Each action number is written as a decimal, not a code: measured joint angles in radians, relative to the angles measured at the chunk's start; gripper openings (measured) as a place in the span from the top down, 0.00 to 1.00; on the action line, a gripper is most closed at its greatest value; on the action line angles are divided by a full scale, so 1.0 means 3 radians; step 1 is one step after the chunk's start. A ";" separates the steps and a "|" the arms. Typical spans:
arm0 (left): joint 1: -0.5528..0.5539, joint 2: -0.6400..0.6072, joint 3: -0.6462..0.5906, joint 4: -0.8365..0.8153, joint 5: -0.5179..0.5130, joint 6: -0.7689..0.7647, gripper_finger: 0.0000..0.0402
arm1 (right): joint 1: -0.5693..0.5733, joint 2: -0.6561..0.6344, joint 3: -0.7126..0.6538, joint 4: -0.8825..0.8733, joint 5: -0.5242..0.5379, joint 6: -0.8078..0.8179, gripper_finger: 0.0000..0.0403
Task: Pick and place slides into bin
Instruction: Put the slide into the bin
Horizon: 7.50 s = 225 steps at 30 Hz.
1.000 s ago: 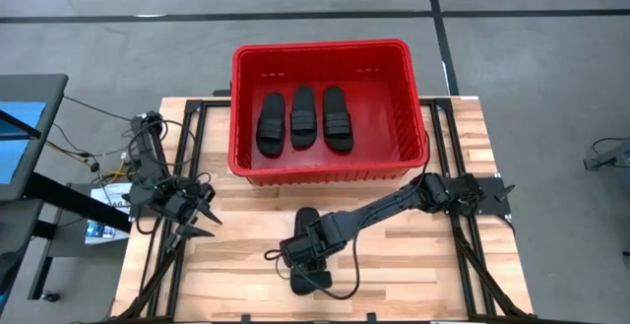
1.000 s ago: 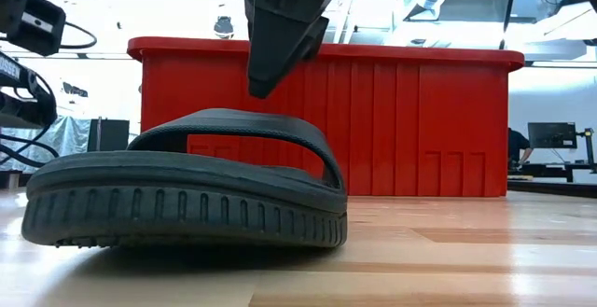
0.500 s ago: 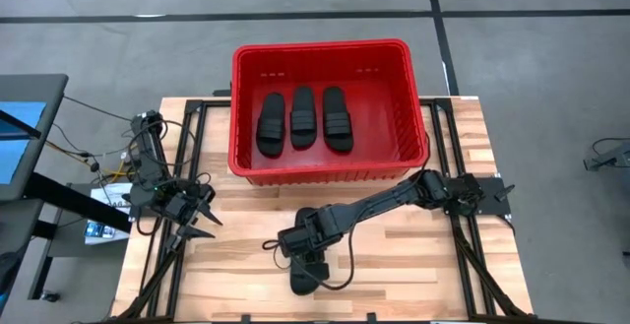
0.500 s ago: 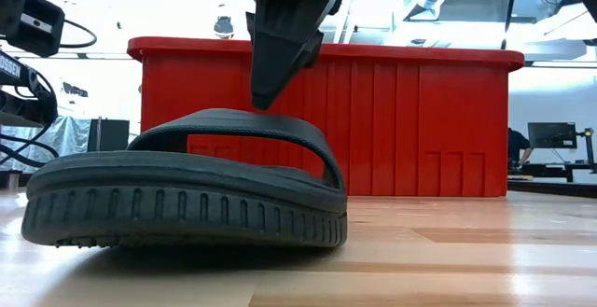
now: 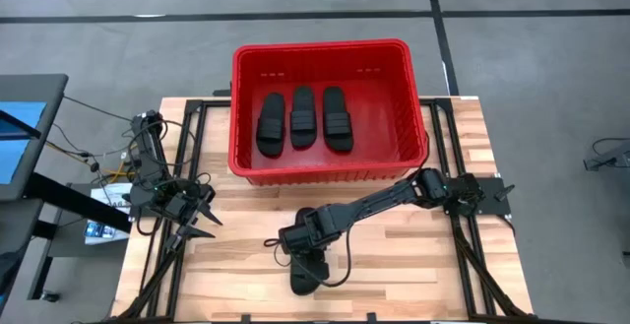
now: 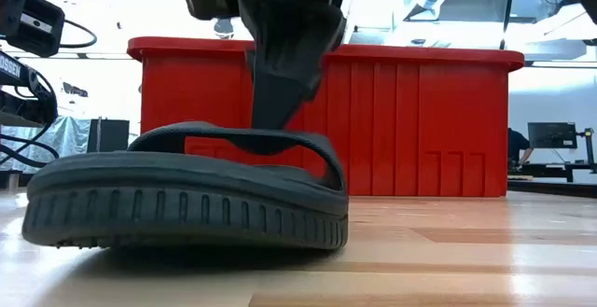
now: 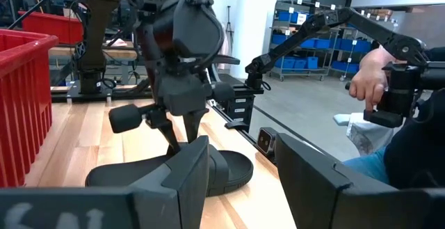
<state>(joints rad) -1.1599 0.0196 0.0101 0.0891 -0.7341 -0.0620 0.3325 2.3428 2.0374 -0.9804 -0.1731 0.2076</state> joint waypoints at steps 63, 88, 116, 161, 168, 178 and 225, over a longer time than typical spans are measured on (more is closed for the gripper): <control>0.0000 0.0000 -0.0005 -0.0004 0.0000 -0.0005 0.61 | -0.0063 -0.0005 -0.0013 -0.0016 0.0332 0.0009 0.76; 0.0001 0.0000 -0.0005 -0.0005 0.0001 -0.0006 0.61 | -0.0077 0.0008 -0.0013 0.0005 0.0436 0.0012 0.76; 0.0001 -0.0001 -0.0005 -0.0004 0.0001 -0.0014 0.61 | -0.0120 -0.0001 0.0056 -0.0233 -0.0314 -0.0019 0.76; 0.0001 -0.0001 -0.0005 -0.0005 0.0001 -0.0014 0.61 | -0.0061 0.0003 0.0167 -0.0035 -0.0651 -0.0075 0.76; 0.0001 0.0000 -0.0006 -0.0005 0.0001 -0.0014 0.61 | -0.0061 0.0004 0.0167 -0.0031 -0.0642 -0.0075 0.76; 0.0001 0.0000 -0.0005 -0.0005 0.0001 -0.0014 0.61 | -0.0060 0.0006 0.0167 -0.0023 -0.0641 -0.0076 0.76; 0.0000 -0.0001 -0.0005 -0.0004 0.0001 0.0056 0.61 | 0.0004 0.0008 0.0857 -0.0743 -0.0118 -0.0351 1.00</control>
<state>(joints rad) -1.1597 0.0193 0.0086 0.0878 -0.7338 -0.0453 0.3337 2.3451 2.2944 -1.2033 -0.2085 0.1022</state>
